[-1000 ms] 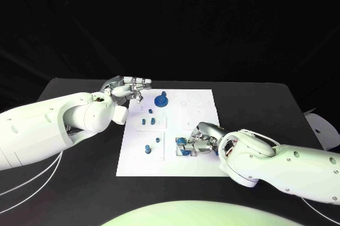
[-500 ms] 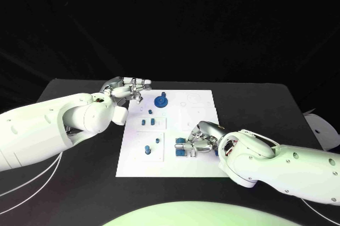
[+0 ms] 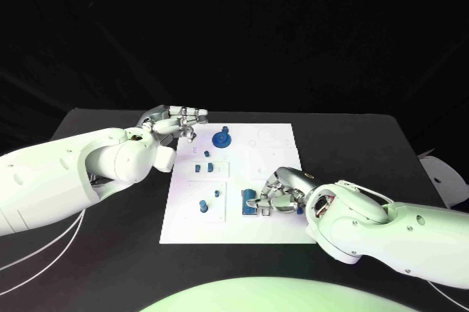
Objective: Assemble the parts on the task board
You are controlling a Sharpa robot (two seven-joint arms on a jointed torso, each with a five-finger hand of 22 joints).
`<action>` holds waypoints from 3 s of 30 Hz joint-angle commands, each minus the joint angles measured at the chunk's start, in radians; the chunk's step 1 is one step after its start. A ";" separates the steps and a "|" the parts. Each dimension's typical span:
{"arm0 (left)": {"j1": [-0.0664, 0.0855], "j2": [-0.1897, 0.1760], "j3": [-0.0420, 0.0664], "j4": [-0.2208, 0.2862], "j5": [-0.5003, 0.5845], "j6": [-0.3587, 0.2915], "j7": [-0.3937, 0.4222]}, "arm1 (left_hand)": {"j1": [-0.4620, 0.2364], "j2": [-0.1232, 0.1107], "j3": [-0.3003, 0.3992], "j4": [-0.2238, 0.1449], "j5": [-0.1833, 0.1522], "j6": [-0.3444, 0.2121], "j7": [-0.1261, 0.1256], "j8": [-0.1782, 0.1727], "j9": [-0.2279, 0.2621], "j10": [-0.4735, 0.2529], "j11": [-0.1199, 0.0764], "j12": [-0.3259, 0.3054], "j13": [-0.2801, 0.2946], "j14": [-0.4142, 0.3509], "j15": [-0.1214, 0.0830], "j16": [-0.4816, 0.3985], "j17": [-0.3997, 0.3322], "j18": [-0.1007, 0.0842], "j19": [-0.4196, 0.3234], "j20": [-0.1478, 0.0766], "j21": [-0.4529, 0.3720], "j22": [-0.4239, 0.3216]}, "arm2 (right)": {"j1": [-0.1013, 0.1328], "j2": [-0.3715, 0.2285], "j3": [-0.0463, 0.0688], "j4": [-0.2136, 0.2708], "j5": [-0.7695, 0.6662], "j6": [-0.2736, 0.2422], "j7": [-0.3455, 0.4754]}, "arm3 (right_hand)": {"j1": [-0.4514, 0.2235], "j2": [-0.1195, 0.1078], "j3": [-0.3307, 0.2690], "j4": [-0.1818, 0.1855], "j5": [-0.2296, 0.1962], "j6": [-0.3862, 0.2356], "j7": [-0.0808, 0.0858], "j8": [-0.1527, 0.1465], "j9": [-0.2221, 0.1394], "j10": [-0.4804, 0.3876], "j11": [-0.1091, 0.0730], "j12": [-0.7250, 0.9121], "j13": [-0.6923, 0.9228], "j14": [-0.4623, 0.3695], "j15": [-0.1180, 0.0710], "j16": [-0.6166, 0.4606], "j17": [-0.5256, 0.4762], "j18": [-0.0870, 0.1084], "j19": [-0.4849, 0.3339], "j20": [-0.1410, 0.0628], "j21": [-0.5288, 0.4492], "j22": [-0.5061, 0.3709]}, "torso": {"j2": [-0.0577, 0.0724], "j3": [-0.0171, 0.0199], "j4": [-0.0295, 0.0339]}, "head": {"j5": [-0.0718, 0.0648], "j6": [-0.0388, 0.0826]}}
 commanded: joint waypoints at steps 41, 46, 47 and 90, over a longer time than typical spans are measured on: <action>0.001 -0.002 0.000 0.001 0.004 0.017 0.000 | -0.002 0.009 -0.008 -0.001 0.004 0.001 0.000 0.004 -0.001 -0.006 -0.002 0.006 0.001 -0.006 -0.002 -0.007 -0.003 0.015 0.003 0.004 -0.003 -0.001 | -0.004 0.000 0.000 -0.019 -0.050 0.058 0.021 | 0.159 0.033 0.012 -0.035 0.020 -0.005 -0.016 0.020 0.031 0.015 -0.008 0.012 0.053 0.080 -0.015 0.009 0.157 -0.004 0.088 -0.016 0.015 0.250 | 0.000 -0.0004 0.0005 | 0.007 -0.008; 0.001 -0.003 0.000 0.001 0.004 0.017 0.000 | -0.002 0.009 -0.008 -0.001 0.004 0.001 0.000 0.004 -0.001 -0.006 -0.002 0.006 0.001 -0.006 -0.002 -0.007 -0.003 0.015 0.003 0.004 -0.003 -0.001 | -0.004 -0.004 0.000 -0.013 -0.046 0.062 0.026 | 0.161 0.028 0.008 -0.035 0.017 -0.006 -0.014 0.020 0.031 0.015 -0.007 0.011 0.053 0.079 -0.014 0.008 0.156 -0.003 0.087 -0.016 0.014 0.250 | 0.000 -0.0004 -0.0004 | 0.008 -0.008; 0.001 -0.003 0.000 0.001 0.004 0.017 0.000 | -0.002 0.009 -0.008 -0.001 0.004 0.001 0.000 0.004 -0.001 -0.006 -0.002 0.006 0.001 -0.006 -0.002 -0.007 -0.003 0.015 0.003 0.004 -0.003 -0.001 | -0.004 -0.004 0.000 -0.012 -0.045 0.063 0.027 | 0.161 0.027 0.007 -0.035 0.016 -0.006 -0.014 0.020 0.032 0.015 -0.007 0.011 0.053 0.080 -0.014 0.009 0.156 -0.003 0.087 -0.016 0.014 0.250 | 0.000 -0.0005 -0.0002 | 0.008 -0.008; 0.000 0.001 -0.004 -0.003 0.004 0.019 0.001 | -0.001 0.009 -0.008 -0.002 0.003 0.000 0.000 0.005 -0.001 -0.007 -0.002 0.007 0.002 -0.007 -0.002 -0.007 -0.004 0.015 0.003 0.004 -0.004 -0.002 | -0.001 -0.230 -0.003 0.019 -0.153 0.048 0.026 | 0.198 0.053 0.017 -0.002 0.051 -0.021 0.008 -0.051 -0.002 0.009 0.012 -0.006 0.049 0.080 0.003 0.007 0.157 -0.003 0.086 0.001 0.013 0.249 | 0.001 0.0015 -0.0070 | -0.031 0.012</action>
